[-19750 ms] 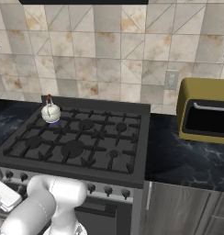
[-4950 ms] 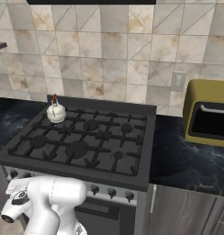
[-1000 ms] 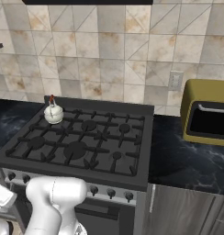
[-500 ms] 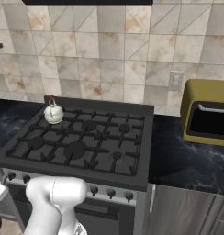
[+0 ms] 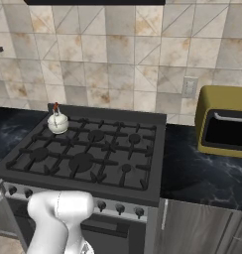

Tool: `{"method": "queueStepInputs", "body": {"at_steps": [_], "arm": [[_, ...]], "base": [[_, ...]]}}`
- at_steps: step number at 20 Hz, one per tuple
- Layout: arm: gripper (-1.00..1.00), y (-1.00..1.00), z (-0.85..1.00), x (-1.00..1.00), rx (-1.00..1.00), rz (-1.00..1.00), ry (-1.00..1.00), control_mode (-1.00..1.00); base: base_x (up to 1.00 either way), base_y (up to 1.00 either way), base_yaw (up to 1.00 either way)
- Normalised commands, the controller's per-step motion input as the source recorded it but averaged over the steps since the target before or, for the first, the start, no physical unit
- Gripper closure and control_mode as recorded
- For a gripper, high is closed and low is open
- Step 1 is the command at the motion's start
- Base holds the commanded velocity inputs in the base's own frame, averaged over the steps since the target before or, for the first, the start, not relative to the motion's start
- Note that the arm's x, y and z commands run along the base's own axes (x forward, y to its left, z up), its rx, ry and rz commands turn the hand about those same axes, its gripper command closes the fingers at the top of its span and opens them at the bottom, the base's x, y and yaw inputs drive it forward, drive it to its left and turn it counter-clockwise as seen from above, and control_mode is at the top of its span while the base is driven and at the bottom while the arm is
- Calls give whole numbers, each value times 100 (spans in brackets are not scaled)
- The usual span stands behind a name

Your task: The kettle is done boiling. Turn off the stove, then wait for 300 timesteps before moving the kettle to the dining table.

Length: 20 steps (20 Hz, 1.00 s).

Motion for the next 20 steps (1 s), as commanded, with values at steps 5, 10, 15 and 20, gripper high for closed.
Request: {"method": "queueStepInputs", "body": {"at_steps": [5, 10, 15, 20], "arm": [[-100, -13, 50, 0, 14, 4, 8, -100], [-100, -12, 40, 0, 13, 4, 16, -100], [-100, -10, 31, 0, 11, 5, 21, -100], [-100, -10, 28, 0, 10, 6, 23, -100]], "base": [[0, 0, 0], [0, 0, 0], [0, 0, 0], [0, 0, 0]]}}
